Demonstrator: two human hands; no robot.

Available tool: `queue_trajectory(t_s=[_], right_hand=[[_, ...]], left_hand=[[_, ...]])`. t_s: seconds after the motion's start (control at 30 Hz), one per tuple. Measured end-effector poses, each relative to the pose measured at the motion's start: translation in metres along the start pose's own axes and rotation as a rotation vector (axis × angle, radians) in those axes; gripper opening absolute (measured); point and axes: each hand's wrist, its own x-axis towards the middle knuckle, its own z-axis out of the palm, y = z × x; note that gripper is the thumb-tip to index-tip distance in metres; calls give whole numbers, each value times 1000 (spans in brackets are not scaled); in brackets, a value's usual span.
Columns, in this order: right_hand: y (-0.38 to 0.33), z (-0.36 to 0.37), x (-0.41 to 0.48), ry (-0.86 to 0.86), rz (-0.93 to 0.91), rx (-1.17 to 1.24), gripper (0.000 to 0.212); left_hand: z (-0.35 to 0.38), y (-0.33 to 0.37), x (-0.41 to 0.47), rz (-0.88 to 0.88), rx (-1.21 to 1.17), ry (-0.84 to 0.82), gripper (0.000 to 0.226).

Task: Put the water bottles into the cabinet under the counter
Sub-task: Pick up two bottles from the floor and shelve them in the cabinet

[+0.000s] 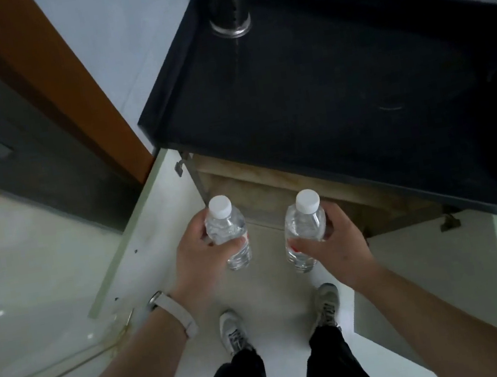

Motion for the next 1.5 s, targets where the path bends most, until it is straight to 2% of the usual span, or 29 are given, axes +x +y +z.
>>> queue_trajectory(t_s=[0.2,0.3,0.4,0.7,0.93,1.1,1.23,1.5], right_hand=[[38,18,59,-66,9,3,52],[65,31,92,-78,-13,32,55],[98,47,126,-94,-65,21,60],[199,112,240,-31,-267,109,51],[232,145,298,-18,-423,104,46],[223,143,316,-48,-503,147,48],[205,128,322,-57,-537,210,45],[168,94,324,-52,-623,232,44]], left_hand=[[28,-39,39,-12,30,31,70],[50,-69,66,5,26,53,65],[71,-108,96,33,31,68,64],[111,-208,203,215,43,120,51],[124,-264,267,322,75,160,52],[124,-253,279,423,50,176,46],[121,-223,282,444,-18,209,50],[123,-162,279,537,-41,222,43]])
